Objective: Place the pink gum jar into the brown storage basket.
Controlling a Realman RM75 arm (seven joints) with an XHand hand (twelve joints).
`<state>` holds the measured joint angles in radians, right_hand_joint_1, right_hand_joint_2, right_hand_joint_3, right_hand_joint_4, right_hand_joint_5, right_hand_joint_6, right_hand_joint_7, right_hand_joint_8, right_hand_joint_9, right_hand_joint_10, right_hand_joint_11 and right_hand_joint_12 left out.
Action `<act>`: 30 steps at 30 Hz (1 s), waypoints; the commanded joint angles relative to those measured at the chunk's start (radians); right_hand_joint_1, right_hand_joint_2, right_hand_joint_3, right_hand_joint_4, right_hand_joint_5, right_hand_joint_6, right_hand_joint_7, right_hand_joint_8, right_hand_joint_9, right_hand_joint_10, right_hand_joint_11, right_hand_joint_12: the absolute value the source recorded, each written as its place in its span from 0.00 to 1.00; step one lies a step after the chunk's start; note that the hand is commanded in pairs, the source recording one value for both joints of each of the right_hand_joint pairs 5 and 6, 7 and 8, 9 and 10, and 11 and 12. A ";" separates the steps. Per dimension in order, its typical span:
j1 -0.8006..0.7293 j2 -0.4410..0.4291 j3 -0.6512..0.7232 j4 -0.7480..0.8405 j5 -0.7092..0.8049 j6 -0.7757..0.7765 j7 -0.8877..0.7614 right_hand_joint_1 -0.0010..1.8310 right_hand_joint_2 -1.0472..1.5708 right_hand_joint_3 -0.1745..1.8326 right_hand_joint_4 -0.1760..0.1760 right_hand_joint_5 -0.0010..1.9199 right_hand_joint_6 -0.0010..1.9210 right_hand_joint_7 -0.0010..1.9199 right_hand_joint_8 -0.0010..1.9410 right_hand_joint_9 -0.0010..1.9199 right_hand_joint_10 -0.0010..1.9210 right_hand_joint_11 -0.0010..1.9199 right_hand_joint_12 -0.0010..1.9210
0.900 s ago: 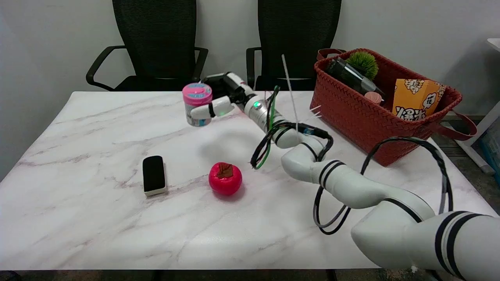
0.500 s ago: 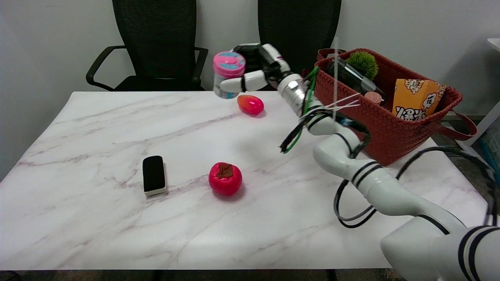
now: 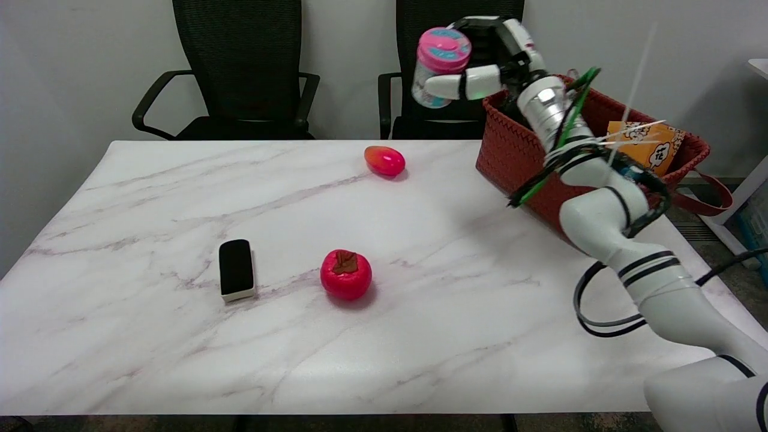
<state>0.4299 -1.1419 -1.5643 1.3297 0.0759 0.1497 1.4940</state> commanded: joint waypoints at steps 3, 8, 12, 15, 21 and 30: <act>-0.101 0.165 0.310 0.118 -0.002 -0.155 -0.018 0.81 0.77 0.36 0.50 0.51 0.51 0.63 0.62 0.63 0.63 0.52 0.52; -0.096 0.231 0.329 0.025 -0.002 -0.193 -0.018 0.81 0.76 0.37 0.50 0.51 0.51 0.63 0.62 0.63 0.63 0.52 0.52; -0.097 0.257 0.346 -0.039 -0.002 -0.193 -0.018 0.80 0.76 0.38 0.50 0.52 0.52 0.63 0.62 0.63 0.63 0.52 0.52; -0.088 0.258 0.364 -0.083 -0.002 -0.192 -0.018 0.80 0.76 0.38 0.50 0.52 0.52 0.63 0.63 0.64 0.64 0.52 0.52; -0.068 0.262 0.384 -0.150 -0.004 -0.178 -0.024 0.79 0.78 0.37 0.50 0.53 0.53 0.64 0.63 0.64 0.64 0.53 0.53; -0.064 0.263 0.373 -0.164 -0.006 -0.163 -0.025 0.78 0.79 0.37 0.50 0.53 0.53 0.64 0.64 0.65 0.65 0.54 0.54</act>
<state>0.3554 -0.9183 -1.2347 1.2502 0.0740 -0.0085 1.4752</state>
